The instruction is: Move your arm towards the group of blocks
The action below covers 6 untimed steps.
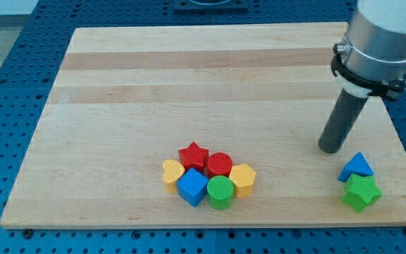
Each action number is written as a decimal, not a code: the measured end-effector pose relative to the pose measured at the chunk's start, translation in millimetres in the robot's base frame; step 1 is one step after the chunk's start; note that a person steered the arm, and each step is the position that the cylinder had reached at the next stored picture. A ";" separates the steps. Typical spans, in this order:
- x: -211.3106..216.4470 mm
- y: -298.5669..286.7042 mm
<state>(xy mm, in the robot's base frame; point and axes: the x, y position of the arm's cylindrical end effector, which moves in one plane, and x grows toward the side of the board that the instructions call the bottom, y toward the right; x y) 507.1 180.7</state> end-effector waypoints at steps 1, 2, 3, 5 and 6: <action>0.0 0.0; -7.2 -1.5; -70.5 -67.9; -149.2 -266.3; -133.9 -380.4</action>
<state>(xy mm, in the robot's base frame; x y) 373.2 -199.7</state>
